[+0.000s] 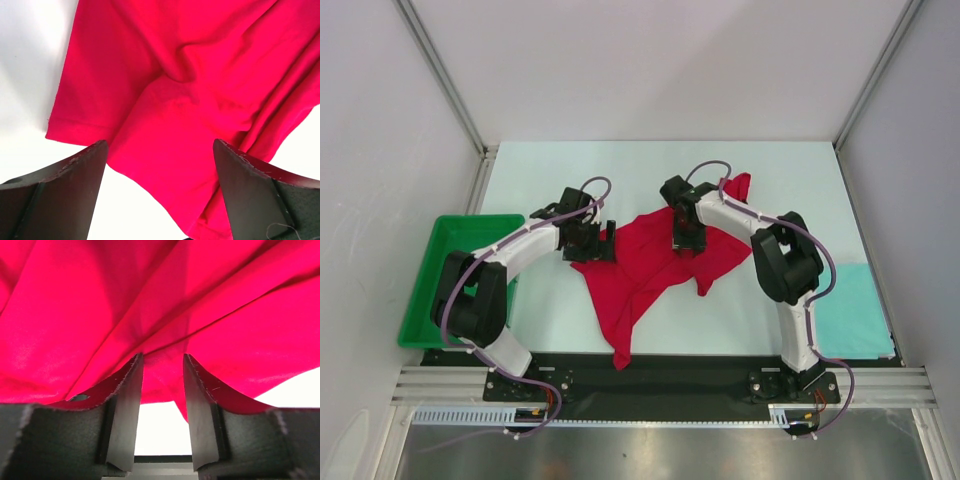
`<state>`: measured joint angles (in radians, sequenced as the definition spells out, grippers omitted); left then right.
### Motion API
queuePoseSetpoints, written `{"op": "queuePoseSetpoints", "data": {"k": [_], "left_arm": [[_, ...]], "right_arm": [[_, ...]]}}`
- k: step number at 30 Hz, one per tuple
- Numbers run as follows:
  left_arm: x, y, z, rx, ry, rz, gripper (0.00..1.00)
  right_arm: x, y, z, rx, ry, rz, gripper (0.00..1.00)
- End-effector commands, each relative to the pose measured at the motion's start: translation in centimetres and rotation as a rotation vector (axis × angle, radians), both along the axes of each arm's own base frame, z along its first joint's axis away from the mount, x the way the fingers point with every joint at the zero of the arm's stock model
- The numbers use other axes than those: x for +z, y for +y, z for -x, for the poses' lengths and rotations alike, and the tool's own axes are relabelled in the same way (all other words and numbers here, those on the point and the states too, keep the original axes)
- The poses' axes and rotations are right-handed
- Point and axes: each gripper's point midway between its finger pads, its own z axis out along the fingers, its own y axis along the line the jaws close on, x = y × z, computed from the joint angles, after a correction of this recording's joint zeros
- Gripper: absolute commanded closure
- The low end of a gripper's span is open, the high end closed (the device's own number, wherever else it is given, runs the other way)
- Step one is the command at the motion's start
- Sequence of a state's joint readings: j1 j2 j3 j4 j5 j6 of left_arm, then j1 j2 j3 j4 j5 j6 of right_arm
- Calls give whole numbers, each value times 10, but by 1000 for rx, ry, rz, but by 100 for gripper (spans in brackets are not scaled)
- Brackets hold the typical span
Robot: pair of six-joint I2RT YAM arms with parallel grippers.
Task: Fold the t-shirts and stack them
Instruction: Flatten the tshirt out
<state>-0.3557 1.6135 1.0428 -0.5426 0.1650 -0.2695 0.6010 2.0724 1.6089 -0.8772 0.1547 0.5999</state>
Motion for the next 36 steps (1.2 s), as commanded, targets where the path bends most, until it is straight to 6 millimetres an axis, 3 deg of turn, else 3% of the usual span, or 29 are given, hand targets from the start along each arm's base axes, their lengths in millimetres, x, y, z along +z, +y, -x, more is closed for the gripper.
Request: {"op": "queuePoseSetpoints", "data": {"k": [1,5,19,22,26,30,36], "left_arm": [[7,-2,-4,-32,-37,16,8],[4,-3,-2,-34,-28,23,7],[2,-4,1,-28,-15,32,7],[2,-4,3,-25,-14,33,7],[-1,-3,5,-17,-3,33,4],[-1,0,6,-6,-3,17,1],[2,6,10,29,5,-2,0]], "right_arm": [[4,12,-4,31,-19,-18,56],[3,11,-2,32,-17,-13,56],[-6,4,1,26,5,6,70],[1,-1,1,23,-14,9,77],[8,-4,3,28,-28,6,79],[12,-10,4,30,-39,5,97],[32,-20,7,26,-72,-1,100]]}}
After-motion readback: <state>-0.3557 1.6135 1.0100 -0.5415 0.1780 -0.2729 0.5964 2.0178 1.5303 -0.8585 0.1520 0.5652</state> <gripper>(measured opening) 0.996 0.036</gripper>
